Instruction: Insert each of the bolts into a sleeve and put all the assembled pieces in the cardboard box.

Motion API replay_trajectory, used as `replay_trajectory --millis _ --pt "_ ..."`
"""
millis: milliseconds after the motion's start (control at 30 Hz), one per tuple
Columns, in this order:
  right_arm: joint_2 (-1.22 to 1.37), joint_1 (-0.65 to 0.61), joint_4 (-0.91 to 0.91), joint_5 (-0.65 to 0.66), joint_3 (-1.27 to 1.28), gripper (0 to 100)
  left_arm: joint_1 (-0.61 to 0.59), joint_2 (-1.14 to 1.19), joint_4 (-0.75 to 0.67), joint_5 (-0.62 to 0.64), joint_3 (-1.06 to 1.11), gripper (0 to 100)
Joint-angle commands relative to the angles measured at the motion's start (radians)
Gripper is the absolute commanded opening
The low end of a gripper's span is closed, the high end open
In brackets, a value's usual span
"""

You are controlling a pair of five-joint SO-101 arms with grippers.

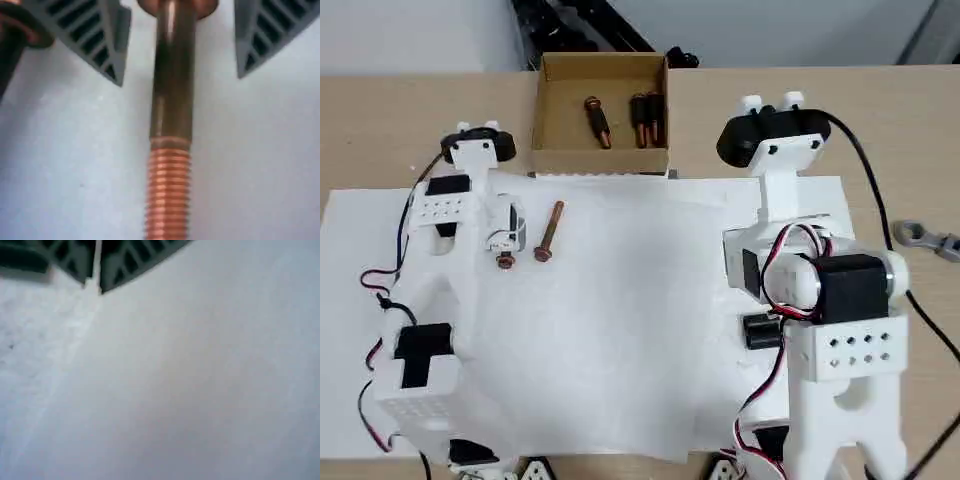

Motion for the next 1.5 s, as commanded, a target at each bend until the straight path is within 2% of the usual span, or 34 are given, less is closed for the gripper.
replay_trajectory --millis 0,267,400,500,633,800,867,1000,1167,1300,1467 --pt "-0.018 0.01 -0.018 0.003 -0.003 0.4 0.006 -0.006 -0.034 0.006 0.004 14" --pt "-0.021 0.01 -0.018 0.003 -0.003 0.4 0.005 0.083 -0.068 0.009 0.021 14" --pt "-0.022 0.01 -0.018 0.003 -0.003 0.4 0.003 0.112 -0.043 0.011 -0.015 9" --pt "-0.022 0.01 -0.018 0.003 -0.003 0.4 0.003 0.117 -0.035 0.009 -0.024 0" --pt "-0.022 0.01 -0.018 0.003 -0.003 0.4 0.002 0.109 -0.028 0.011 -0.024 1" --pt "-0.022 0.01 -0.018 0.003 -0.003 0.4 0.0 0.038 0.089 -0.006 -0.068 1" --pt "-0.022 0.01 -0.016 0.003 -0.003 0.4 0.005 -0.029 0.155 -0.054 -0.099 1" --pt "-0.022 0.01 -0.018 0.003 -0.003 0.4 0.006 -0.207 0.307 -0.209 -0.194 1" --pt "-0.022 0.01 -0.018 0.003 -0.003 0.4 0.0 -0.347 0.58 -0.545 -0.383 1" --pt "-0.019 0.01 -0.019 0.003 -0.003 0.4 -0.055 -0.371 0.578 -0.818 -0.372 1" --pt "-0.021 0.01 -0.018 0.003 -0.003 0.4 -0.112 -0.338 0.578 -1.218 -0.291 1"
